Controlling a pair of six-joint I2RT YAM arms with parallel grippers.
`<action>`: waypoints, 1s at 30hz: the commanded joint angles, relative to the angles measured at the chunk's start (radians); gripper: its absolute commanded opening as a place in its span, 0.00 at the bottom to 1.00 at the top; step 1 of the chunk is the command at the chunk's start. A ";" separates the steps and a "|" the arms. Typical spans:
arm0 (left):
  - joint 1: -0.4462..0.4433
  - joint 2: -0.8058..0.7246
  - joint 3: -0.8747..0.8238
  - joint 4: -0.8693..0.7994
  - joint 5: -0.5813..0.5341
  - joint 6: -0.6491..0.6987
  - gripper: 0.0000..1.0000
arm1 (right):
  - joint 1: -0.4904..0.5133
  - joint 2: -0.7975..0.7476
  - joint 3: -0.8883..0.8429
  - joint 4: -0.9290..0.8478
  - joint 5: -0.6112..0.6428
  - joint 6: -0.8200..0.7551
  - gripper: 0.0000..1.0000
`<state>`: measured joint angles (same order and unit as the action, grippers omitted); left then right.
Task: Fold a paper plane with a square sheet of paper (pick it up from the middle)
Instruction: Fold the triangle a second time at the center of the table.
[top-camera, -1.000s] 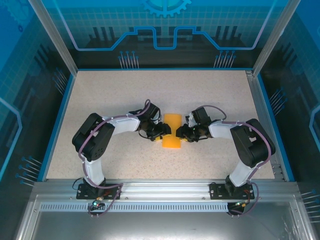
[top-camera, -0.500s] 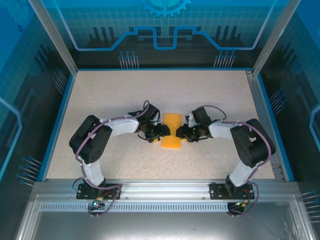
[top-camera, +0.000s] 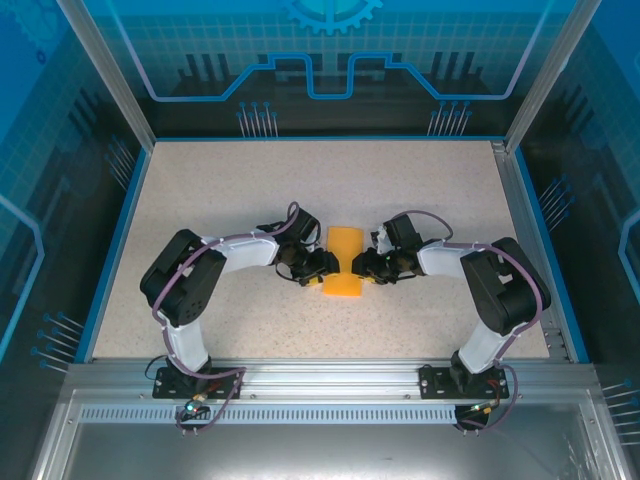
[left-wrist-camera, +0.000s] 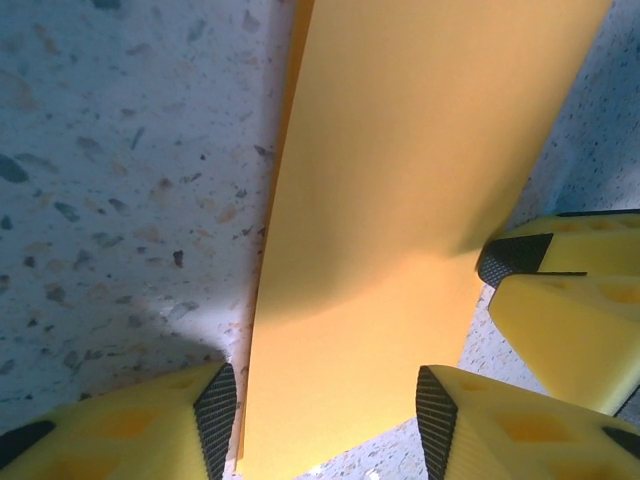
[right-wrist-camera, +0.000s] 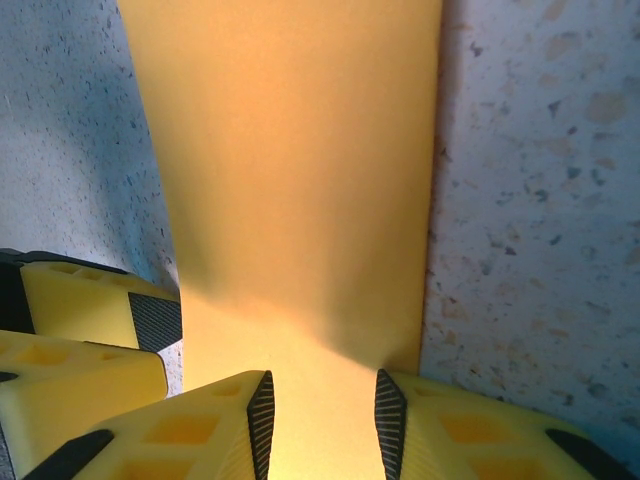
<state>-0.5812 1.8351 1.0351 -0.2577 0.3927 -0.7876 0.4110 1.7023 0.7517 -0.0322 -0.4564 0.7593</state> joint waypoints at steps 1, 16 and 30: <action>-0.006 0.021 0.006 0.016 0.050 -0.016 0.53 | -0.018 0.040 -0.019 -0.058 0.061 -0.014 0.36; -0.005 0.005 -0.008 0.105 0.064 -0.065 0.54 | -0.019 0.043 -0.029 -0.045 0.055 -0.012 0.36; 0.037 0.039 -0.026 0.198 0.088 -0.129 0.36 | -0.020 -0.032 -0.039 0.017 -0.007 0.014 0.39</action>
<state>-0.5526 1.8511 1.0248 -0.0708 0.4538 -0.9062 0.4088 1.6924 0.7399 -0.0105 -0.4728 0.7635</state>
